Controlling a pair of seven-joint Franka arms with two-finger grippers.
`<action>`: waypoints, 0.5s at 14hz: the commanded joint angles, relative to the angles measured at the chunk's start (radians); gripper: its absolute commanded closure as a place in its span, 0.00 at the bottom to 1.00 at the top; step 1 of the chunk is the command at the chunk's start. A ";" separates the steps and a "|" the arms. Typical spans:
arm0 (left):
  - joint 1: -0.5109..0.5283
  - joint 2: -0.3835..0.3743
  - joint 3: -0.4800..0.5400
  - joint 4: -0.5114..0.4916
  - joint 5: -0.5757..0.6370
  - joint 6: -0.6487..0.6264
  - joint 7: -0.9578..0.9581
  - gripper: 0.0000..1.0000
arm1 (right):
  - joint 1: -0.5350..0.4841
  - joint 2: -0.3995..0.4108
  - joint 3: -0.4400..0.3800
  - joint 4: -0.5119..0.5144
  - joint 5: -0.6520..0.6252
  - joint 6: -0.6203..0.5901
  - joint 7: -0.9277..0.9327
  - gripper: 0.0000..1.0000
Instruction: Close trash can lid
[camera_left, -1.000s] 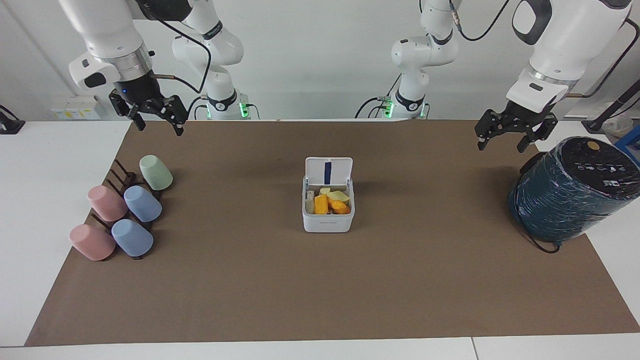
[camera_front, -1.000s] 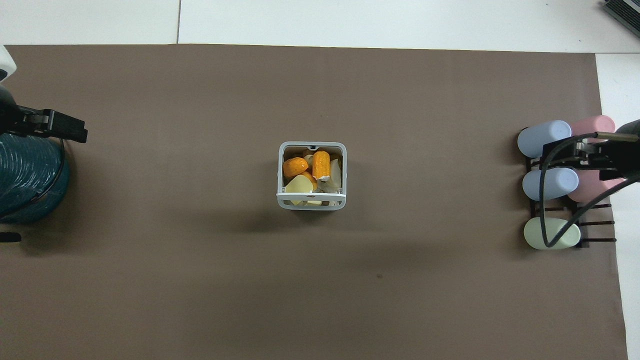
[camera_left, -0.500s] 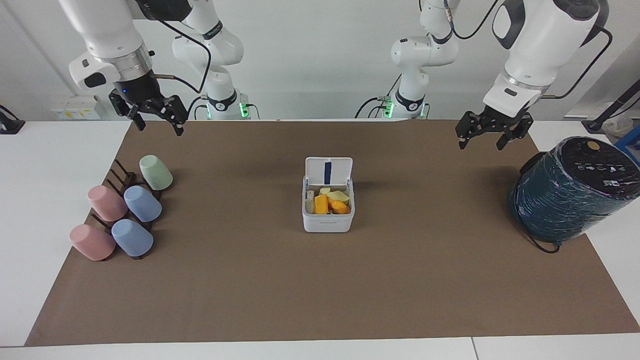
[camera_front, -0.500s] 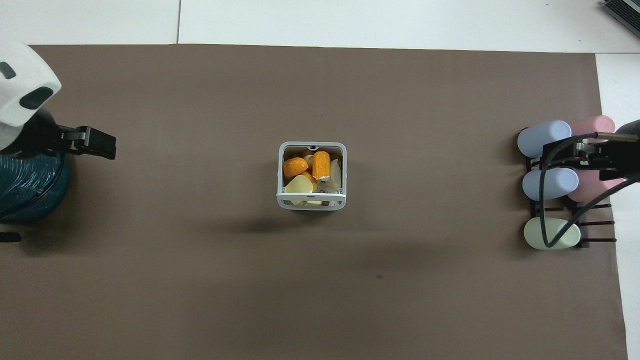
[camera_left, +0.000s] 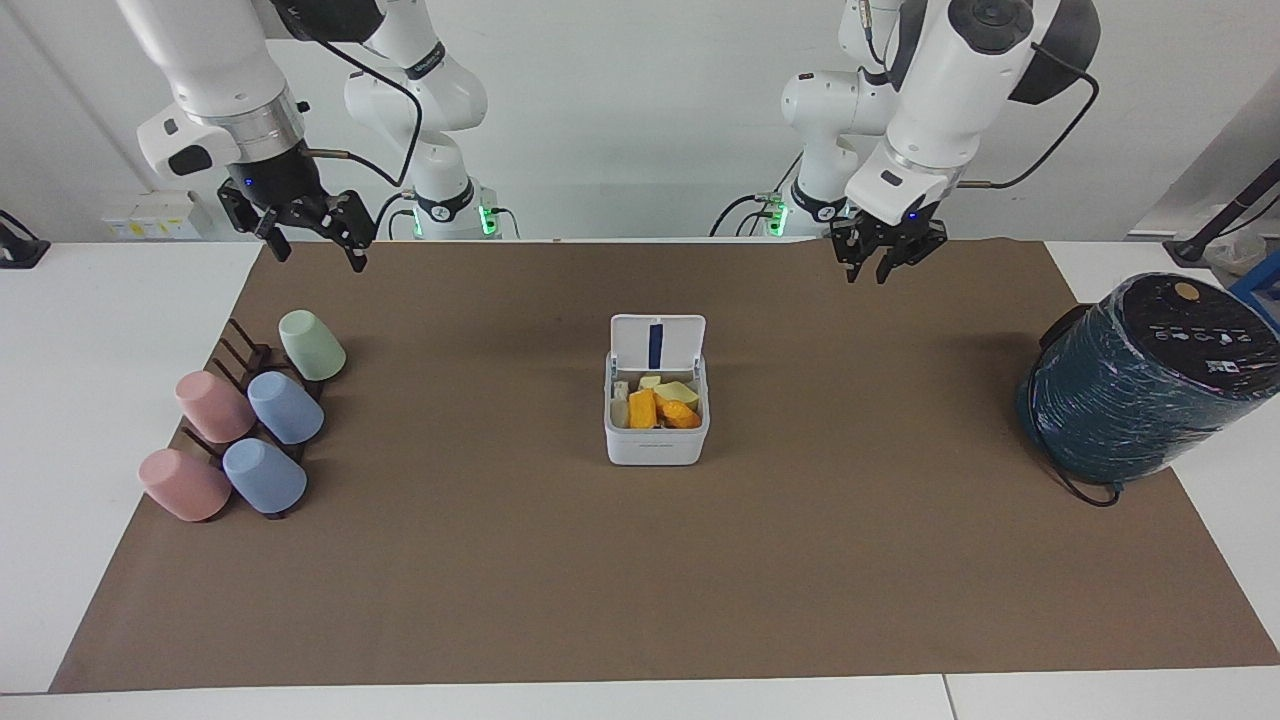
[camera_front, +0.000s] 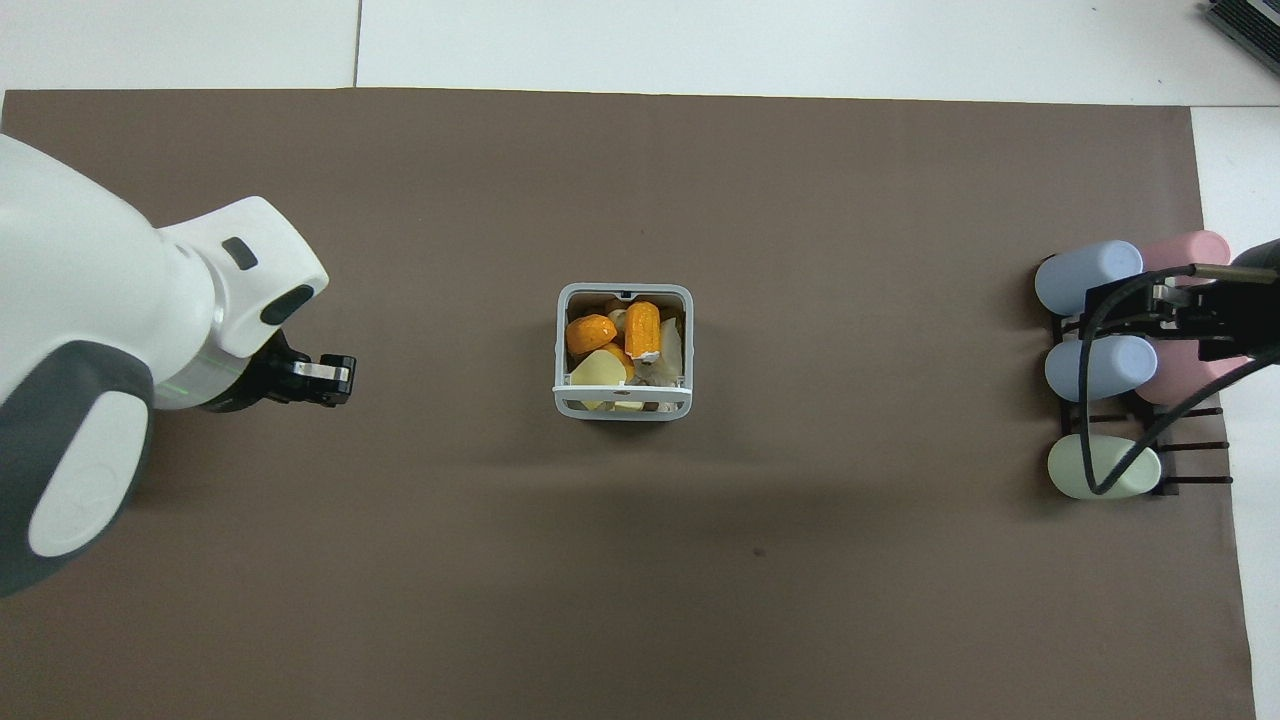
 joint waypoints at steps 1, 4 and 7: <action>-0.087 -0.051 0.014 -0.065 -0.033 0.000 -0.144 0.71 | -0.017 -0.020 0.010 -0.022 0.016 0.003 -0.014 0.00; -0.174 -0.091 0.014 -0.151 -0.076 0.094 -0.283 0.78 | -0.017 -0.021 0.008 -0.022 0.016 0.003 -0.015 0.00; -0.233 -0.110 0.014 -0.205 -0.108 0.208 -0.376 0.84 | -0.017 -0.020 0.008 -0.022 0.017 0.003 -0.014 0.00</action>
